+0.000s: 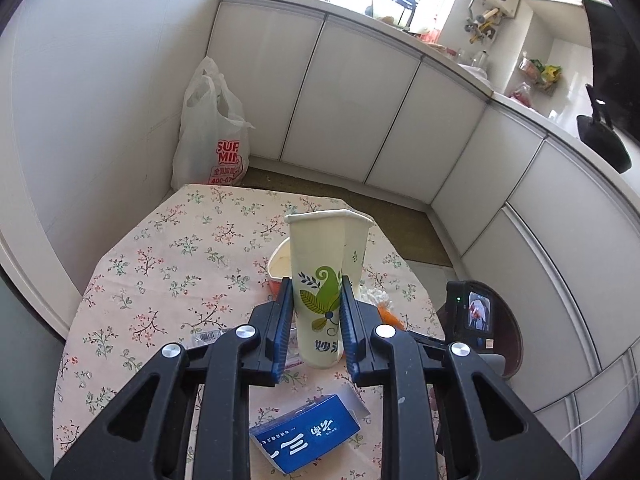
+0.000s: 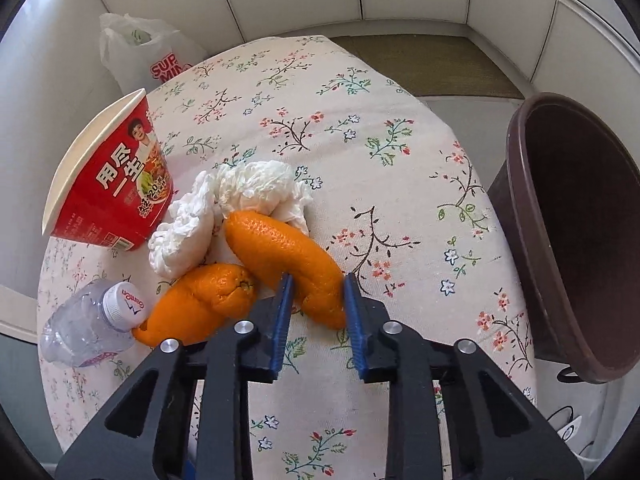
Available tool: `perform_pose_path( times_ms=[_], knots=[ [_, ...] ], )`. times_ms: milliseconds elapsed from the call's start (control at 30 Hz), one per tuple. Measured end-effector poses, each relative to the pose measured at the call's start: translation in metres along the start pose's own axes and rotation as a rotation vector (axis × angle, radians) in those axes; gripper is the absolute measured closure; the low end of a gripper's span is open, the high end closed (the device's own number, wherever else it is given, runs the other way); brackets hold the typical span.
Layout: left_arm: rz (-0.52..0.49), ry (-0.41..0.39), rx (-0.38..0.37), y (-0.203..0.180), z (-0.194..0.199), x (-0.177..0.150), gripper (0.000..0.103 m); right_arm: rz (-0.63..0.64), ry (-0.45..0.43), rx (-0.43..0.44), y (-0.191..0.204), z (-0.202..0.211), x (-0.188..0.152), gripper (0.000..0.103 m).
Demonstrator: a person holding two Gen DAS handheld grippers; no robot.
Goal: Collect trash
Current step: 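Grasp the orange peel with the right tool while the left tool holds the paper cup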
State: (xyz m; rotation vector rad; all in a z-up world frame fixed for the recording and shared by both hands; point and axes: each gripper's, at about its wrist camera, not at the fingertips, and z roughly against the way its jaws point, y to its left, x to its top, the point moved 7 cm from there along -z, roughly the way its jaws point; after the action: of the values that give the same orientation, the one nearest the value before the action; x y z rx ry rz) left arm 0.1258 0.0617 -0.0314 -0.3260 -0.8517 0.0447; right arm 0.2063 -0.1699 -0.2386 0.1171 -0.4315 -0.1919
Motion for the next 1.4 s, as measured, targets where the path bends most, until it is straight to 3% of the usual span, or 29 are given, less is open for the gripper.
perform_pose_path(
  times_ms=[233,600,833,900,1000,1100,1333,1367,1400],
  knots=[
    [-0.004,0.009,-0.012,-0.004,-0.003,-0.001,0.08,-0.005,0.033,0.081,0.005,0.011,-0.014,0.092],
    [-0.006,-0.004,-0.023,-0.008,-0.005,0.0,0.08,0.016,-0.08,0.128,0.009,0.067,-0.002,0.095],
    [-0.008,-0.009,-0.033,-0.013,-0.006,0.001,0.08,0.021,-0.105,0.144,0.004,0.094,-0.006,0.096],
    [-0.009,-0.012,-0.036,-0.013,-0.006,0.001,0.08,0.022,-0.123,0.154,0.003,0.102,-0.004,0.103],
    [-0.012,-0.012,-0.038,-0.016,-0.007,0.001,0.08,0.024,-0.148,0.169,0.003,0.115,-0.004,0.103],
    [-0.014,-0.006,-0.041,-0.018,-0.009,0.0,0.08,0.02,-0.12,0.189,0.002,0.117,-0.008,0.103],
    [-0.02,-0.001,-0.042,-0.019,-0.011,-0.001,0.08,-0.072,0.034,0.076,-0.03,0.064,-0.029,0.089],
    [-0.02,-0.001,-0.042,-0.019,-0.011,-0.001,0.08,-0.081,0.05,0.07,-0.031,0.058,-0.032,0.085],
    [-0.018,-0.001,-0.042,-0.018,-0.011,-0.001,0.08,-0.092,0.061,0.06,-0.031,0.052,-0.033,0.075]
  ],
)
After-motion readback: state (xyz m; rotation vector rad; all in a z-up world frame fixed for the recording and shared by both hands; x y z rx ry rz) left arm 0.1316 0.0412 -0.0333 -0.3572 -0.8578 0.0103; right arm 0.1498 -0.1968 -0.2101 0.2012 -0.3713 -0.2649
